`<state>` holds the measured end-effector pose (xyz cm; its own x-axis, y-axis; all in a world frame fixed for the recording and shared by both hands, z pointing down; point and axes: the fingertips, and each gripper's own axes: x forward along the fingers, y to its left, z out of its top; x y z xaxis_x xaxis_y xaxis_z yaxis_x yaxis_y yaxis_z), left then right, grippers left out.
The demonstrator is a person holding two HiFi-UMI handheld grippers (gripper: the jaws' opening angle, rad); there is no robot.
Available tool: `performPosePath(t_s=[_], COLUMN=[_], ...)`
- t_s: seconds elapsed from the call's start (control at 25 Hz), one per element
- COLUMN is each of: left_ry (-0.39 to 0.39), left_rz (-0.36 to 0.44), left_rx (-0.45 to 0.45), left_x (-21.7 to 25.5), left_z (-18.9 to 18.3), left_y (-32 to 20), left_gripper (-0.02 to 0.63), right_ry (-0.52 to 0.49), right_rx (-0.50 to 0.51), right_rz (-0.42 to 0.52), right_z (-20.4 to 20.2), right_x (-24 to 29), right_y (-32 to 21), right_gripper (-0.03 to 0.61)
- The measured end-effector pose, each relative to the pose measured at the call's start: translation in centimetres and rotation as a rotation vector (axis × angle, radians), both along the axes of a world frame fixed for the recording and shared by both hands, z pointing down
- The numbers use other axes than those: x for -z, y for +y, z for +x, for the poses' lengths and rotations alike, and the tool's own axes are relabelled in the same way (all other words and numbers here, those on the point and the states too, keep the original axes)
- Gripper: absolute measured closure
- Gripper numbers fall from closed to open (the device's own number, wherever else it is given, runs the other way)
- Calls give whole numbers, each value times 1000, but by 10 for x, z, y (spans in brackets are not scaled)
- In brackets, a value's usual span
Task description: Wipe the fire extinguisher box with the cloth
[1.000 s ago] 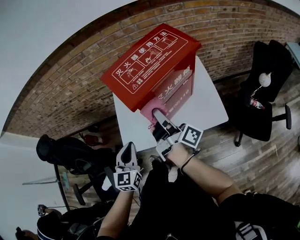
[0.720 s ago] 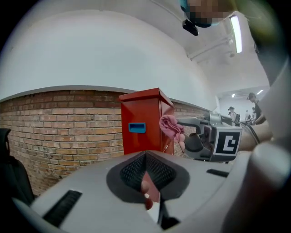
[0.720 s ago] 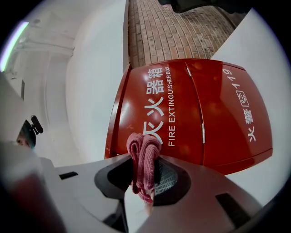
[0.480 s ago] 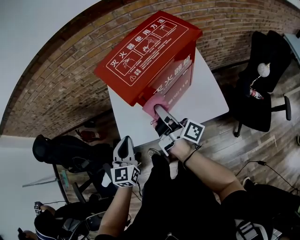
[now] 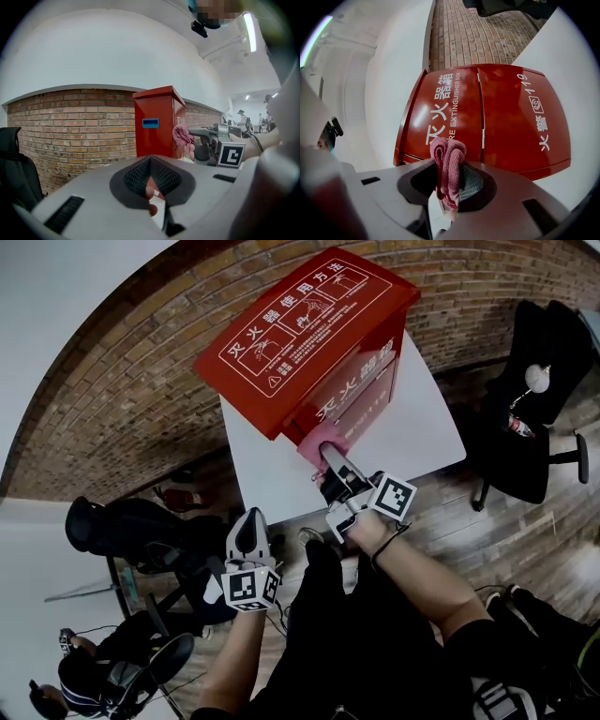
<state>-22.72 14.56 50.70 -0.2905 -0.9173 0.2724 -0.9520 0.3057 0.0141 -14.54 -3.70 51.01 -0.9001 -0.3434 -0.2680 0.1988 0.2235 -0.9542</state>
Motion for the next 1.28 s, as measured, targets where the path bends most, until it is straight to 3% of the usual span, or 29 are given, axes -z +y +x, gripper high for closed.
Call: performPosePath(t_s=[1.16, 1.28], left_ry=[17, 15], left_rz=[-48, -48], left_rx=[17, 19], left_x=[-19, -19], left_z=[-1, -2], left_y=[14, 14], left_gripper=[586, 586], right_ry=[147, 179], right_rx=[-11, -9], right_rz=[-5, -53], right_z=[2, 3], right_x=[-94, -113], right_y=[2, 3], right_gripper=[472, 472])
